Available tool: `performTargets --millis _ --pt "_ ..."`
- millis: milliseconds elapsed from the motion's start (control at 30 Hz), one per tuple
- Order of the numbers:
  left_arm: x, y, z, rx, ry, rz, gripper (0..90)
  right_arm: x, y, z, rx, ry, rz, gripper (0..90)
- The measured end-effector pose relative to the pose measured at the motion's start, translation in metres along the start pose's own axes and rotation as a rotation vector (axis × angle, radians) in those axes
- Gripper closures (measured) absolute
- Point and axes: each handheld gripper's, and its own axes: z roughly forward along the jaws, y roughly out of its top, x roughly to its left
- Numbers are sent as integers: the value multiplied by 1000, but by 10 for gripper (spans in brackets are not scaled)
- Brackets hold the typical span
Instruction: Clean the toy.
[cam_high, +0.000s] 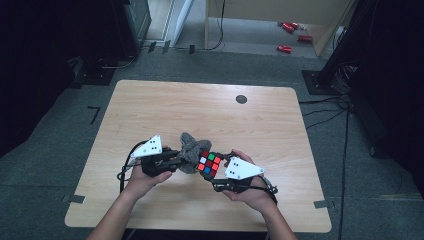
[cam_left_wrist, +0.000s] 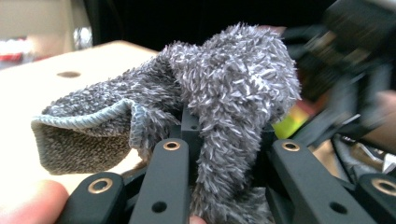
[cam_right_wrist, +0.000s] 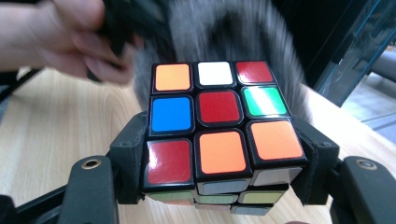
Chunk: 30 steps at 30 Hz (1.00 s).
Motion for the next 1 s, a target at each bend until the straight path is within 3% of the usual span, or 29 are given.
performTargets --millis 133,233,333,467,533,600,700,767,833,900,1000 --pt "-7 5 -3 -43 -27 25 769 0 1 0 -6 2 -2 345" --pt "-13 12 -6 -90 -84 34 768 -1 -3 3 15 -8 1 345" --pt "-12 12 -5 -68 -67 34 767 -1 -5 4 31 -16 2 345" --pt "1 0 0 -10 -22 -11 766 -1 -1 0 7 -19 -3 345" --pt "2 -1 -2 -33 -36 -31 766 0 3 -2 -3 -16 -10 345" --pt "-3 3 -3 -51 -44 -15 767 0 3 -2 -14 -14 -10 345" --pt "-12 12 -6 -91 -88 8 766 0 -1 0 -1 -13 -6 345" --pt "-14 14 -5 -71 -70 30 766 -1 -3 2 12 -21 -8 345" --pt "-9 10 -4 -56 -66 12 765 -1 -3 2 20 -29 -11 345" --pt "-3 3 -1 -18 -36 -5 764 0 -2 1 15 -32 -18 345" --pt "1 -2 -2 -34 -37 -23 764 1 4 -3 3 -31 -26 345"
